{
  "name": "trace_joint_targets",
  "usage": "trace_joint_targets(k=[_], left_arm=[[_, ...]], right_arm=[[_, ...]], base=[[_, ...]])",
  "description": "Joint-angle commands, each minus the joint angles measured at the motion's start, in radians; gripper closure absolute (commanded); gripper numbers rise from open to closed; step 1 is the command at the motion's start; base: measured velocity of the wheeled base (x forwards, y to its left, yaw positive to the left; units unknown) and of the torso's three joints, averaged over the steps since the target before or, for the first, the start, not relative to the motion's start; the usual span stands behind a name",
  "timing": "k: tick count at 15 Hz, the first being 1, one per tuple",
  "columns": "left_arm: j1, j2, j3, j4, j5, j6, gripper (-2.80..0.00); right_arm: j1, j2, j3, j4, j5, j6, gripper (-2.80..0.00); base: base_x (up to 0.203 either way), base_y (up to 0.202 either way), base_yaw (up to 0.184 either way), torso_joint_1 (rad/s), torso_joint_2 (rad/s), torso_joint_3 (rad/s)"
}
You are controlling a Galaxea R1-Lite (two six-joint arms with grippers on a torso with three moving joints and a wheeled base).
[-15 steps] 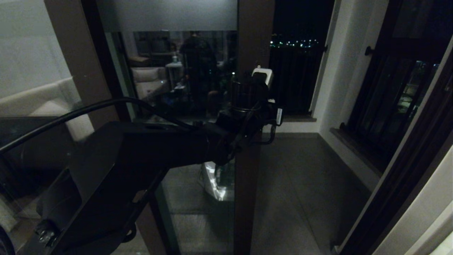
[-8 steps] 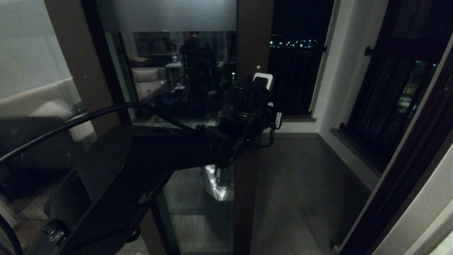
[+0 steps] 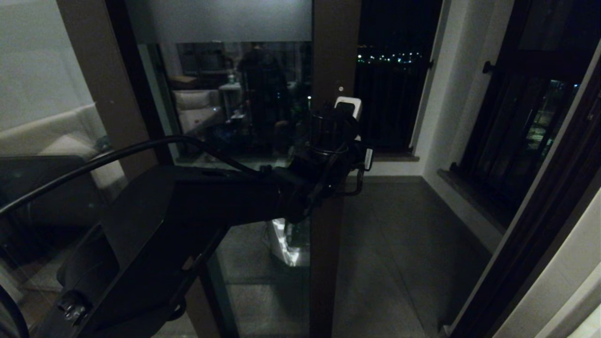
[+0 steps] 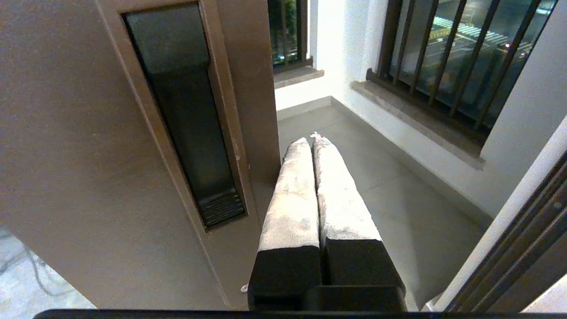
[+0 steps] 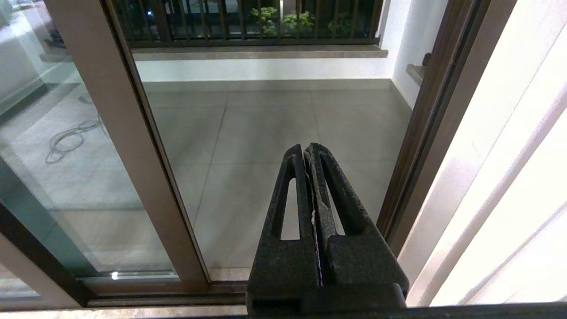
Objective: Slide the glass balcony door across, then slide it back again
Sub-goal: Open the slid door
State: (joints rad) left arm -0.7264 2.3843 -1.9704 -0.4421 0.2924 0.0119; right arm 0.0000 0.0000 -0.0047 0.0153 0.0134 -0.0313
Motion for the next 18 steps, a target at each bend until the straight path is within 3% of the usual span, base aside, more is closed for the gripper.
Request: trace_joint_targets(k=[1,18], left_arm=[[0.007,-0.010,0.001,-0.004,0.010,0.000,0.00],[0.058,-0.068,0.016,0.002,0.039,0.011,0.00]], right_arm=[[0.000,0.000,0.000,0.000,0.000,-0.001,0.00],[0.000,0.000,0.000,0.000,0.000,-0.001,0.00]], base=[[0.000,0.000,0.000,0.000,0.00,0.000],[0.000,0.000,0.000,0.000,0.00,0.000]])
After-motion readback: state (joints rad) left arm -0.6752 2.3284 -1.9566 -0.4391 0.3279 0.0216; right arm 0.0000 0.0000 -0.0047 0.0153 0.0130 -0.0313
